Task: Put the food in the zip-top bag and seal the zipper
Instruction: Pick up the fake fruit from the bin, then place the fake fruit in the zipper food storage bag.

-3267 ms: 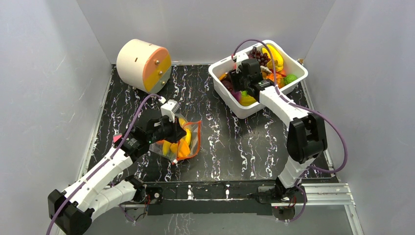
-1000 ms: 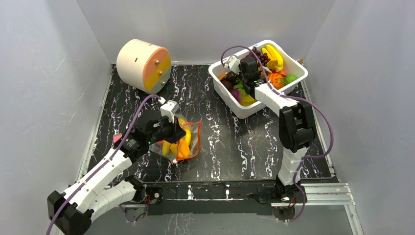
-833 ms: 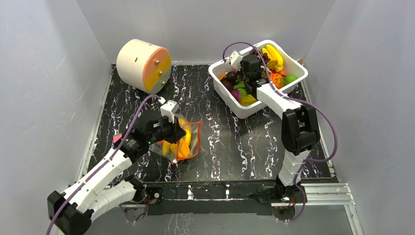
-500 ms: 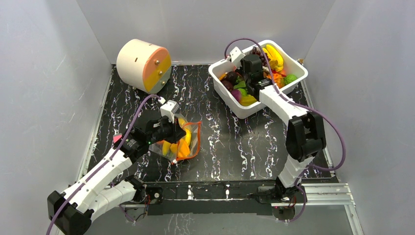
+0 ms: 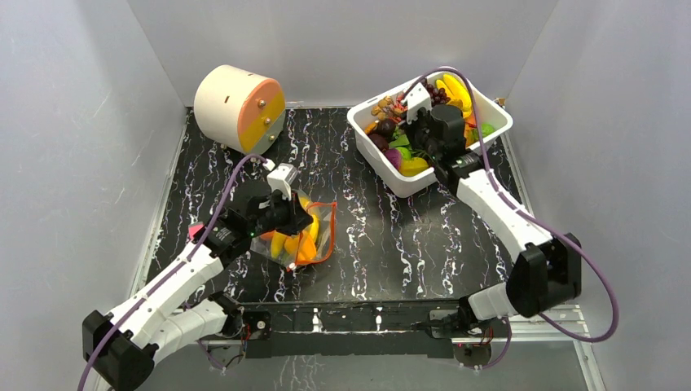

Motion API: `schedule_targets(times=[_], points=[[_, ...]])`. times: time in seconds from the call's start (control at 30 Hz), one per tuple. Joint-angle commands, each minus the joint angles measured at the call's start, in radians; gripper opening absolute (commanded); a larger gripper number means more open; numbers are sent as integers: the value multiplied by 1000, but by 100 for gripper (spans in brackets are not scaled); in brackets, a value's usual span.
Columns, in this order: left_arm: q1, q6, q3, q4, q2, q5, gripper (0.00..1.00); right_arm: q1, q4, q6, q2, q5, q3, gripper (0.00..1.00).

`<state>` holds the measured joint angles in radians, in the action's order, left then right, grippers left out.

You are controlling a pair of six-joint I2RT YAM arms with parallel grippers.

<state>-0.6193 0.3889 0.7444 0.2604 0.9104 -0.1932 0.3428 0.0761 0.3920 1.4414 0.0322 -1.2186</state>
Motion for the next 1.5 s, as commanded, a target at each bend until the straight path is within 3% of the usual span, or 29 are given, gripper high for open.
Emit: schedule_targets(times=[0.0,0.27,0.83,0.97,1.07,1.47], points=[[-3,56,71,-28,1,36,0,1,-137,-222,-110,-176,80,0],[-4,113,85,-44,13,99,0,10,-156,-598,-210,-298,180,0],[-3,15,120,-89,115,166,0,16,78,-914,-438,-638,334,0],[-3,-17,135,-115,133,130,0,15,37,-1016,-472,-766,448,0],[-3,-60,117,-153,128,85,0,16,-107,-1123,-502,-887,551,0],[-4,-176,89,-193,108,-57,0,24,-159,-1281,-504,-938,638,0]])
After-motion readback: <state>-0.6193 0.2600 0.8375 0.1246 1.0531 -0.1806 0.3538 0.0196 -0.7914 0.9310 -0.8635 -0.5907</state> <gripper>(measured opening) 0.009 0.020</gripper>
